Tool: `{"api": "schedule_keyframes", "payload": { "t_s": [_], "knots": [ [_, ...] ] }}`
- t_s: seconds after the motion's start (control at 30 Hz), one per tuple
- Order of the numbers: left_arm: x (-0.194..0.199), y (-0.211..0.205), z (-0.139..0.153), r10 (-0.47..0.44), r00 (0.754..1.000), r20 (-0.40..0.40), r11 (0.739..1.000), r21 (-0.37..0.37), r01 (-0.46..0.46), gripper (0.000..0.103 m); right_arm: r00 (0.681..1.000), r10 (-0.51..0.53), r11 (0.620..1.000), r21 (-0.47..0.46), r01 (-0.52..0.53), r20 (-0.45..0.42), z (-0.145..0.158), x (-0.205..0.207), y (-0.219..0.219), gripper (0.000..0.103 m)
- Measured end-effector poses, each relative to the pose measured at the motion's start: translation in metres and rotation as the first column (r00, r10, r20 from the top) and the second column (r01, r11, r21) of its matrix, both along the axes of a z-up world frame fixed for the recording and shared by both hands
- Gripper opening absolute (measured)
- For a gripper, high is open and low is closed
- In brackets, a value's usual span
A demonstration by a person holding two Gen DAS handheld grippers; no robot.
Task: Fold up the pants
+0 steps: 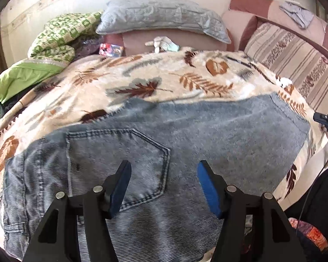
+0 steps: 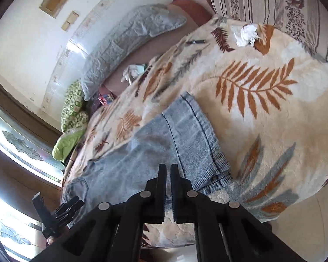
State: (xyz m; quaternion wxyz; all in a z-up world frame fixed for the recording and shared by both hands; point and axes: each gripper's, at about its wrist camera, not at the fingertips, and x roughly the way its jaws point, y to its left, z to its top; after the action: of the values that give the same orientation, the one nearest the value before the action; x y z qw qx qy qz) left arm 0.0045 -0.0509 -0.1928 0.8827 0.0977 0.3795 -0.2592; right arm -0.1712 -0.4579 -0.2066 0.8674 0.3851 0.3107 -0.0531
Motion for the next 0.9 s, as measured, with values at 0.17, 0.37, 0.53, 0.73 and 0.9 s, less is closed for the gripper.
{"api": "schedule_keyframes", "payload": {
  "t_s": [0.17,0.37,0.53,0.73,0.9],
  "knots": [
    [0.019,0.054,0.011,0.235,0.972,0.018,0.971,-0.048,-0.234,0.064,0.998,0.053,0.999,0.004,-0.053,0.033,0.006,0.019,0.015,0.005],
    [0.040,0.131,-0.004,0.531,0.844,-0.070,0.845,-0.024,-0.534,0.064,0.970,0.243,0.969,-0.044,-0.244,-0.024,0.002,0.071,0.079,0.007],
    [0.046,0.152,-0.029,0.578,0.804,-0.140,0.815,0.070,-0.575,0.065,0.915,0.394,0.912,-0.085,-0.401,-0.086,-0.004,0.110,0.140,0.007],
    [0.041,0.150,-0.027,0.553,0.826,-0.106,0.833,0.093,-0.546,0.066,0.775,0.557,0.795,-0.077,-0.601,-0.300,-0.045,0.143,0.201,0.008],
    [0.028,0.136,0.005,0.521,0.853,0.024,0.853,-0.018,-0.521,0.066,0.833,0.519,0.835,-0.096,-0.542,-0.193,-0.024,0.131,0.180,0.008]
  ]
}}
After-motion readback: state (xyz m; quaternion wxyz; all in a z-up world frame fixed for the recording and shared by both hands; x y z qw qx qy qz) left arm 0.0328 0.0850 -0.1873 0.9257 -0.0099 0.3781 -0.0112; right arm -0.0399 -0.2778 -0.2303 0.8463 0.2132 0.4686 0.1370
